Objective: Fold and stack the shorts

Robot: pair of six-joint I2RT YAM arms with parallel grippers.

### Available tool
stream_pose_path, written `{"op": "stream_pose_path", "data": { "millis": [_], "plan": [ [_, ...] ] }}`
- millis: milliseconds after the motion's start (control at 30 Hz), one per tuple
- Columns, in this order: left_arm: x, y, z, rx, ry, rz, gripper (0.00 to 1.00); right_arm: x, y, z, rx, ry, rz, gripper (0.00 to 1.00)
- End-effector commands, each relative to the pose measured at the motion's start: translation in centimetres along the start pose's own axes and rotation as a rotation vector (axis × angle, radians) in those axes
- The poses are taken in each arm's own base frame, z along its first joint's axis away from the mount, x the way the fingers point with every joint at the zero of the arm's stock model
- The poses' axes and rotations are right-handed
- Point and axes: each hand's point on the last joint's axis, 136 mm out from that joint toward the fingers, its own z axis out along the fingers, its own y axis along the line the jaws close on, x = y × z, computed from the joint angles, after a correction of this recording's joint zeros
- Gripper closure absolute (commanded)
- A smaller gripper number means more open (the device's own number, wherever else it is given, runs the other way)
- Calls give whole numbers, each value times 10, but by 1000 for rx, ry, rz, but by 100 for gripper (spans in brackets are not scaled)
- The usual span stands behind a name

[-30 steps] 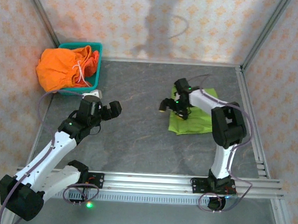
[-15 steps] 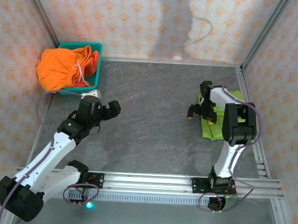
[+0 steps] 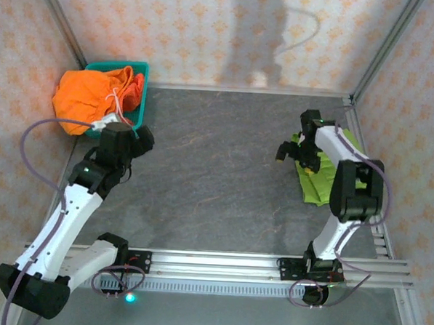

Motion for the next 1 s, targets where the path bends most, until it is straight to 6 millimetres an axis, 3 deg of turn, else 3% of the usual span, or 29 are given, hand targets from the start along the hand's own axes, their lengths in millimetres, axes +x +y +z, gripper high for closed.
{"op": "stream_pose_path", "data": {
  "millis": [0,100,333,600,767,867,967],
  "plan": [
    [-17,15,-2,-80,-4,8,0,-30,21,-49,-92,-194,14,1],
    [-28,20,1,-88,-10,-15,0,-36,16,-42,-51,-182,14,1],
    [-49,32,18,-107,49,-118,0,-49,-2,3,-32,-94,111,1],
    [-34,30,30,-80,90,-132,0,-79,-25,33,-95,-70,277,0],
    [-38,34,38,-114,83,-107,0,-95,-33,33,-115,-70,341,0],
    [-49,37,47,-157,75,-88,0,-101,-17,18,-203,-96,346,0],
    [-61,44,59,-215,85,-50,0,-104,-1,-11,-299,-160,347,0]
  ]
}}
